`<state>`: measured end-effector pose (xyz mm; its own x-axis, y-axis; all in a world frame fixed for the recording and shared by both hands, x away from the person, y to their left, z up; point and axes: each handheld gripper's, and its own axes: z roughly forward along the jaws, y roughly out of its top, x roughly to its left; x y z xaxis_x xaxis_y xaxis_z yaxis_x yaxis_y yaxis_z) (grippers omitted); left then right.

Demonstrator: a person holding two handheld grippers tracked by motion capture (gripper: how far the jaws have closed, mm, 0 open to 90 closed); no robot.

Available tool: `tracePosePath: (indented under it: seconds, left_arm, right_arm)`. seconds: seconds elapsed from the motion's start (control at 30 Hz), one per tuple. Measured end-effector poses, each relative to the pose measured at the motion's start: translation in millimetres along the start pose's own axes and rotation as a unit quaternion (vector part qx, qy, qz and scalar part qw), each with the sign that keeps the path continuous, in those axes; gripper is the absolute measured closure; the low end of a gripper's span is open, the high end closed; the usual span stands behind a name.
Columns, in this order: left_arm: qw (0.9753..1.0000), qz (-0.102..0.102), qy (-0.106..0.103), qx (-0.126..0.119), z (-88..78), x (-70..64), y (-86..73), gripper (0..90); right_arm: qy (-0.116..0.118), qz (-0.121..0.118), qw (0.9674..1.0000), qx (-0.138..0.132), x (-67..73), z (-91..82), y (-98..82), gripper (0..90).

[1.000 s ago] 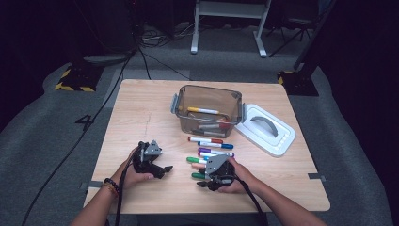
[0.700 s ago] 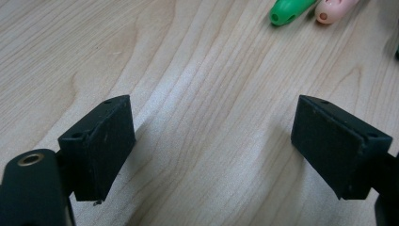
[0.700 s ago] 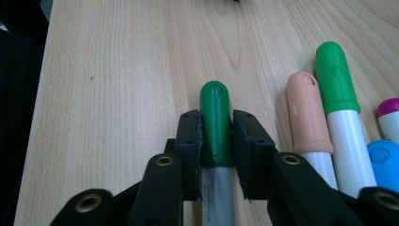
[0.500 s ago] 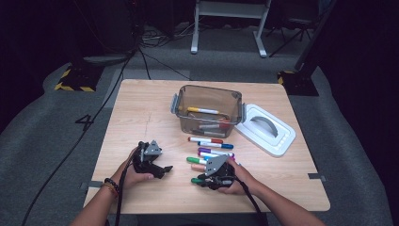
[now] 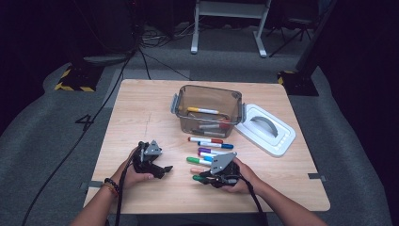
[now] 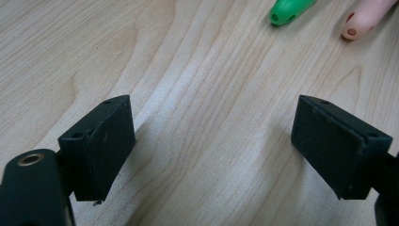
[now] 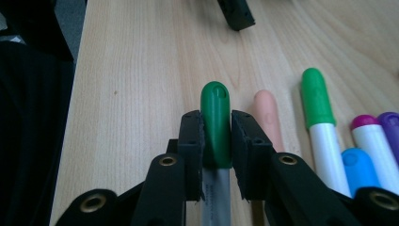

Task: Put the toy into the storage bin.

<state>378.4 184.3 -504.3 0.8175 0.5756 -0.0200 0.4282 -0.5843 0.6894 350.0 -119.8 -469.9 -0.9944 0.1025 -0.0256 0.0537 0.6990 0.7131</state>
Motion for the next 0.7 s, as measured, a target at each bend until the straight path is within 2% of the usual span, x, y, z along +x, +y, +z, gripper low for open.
tracePosePath:
  seconds: [0.47,0.7]
  left_arm:
    - [1.0,0.0,0.0,0.0,0.0,0.0,0.0,14.3]
    - [1.0,0.0,0.0,0.0,0.0,0.0,0.0,14.3]
  right_arm:
    - [-0.025,0.008,0.9982,-0.054,-9.2,-38.8,6.5,75.5]
    - [-0.058,0.008,0.994,-0.093,-16.7,-69.9,14.2,75.5]
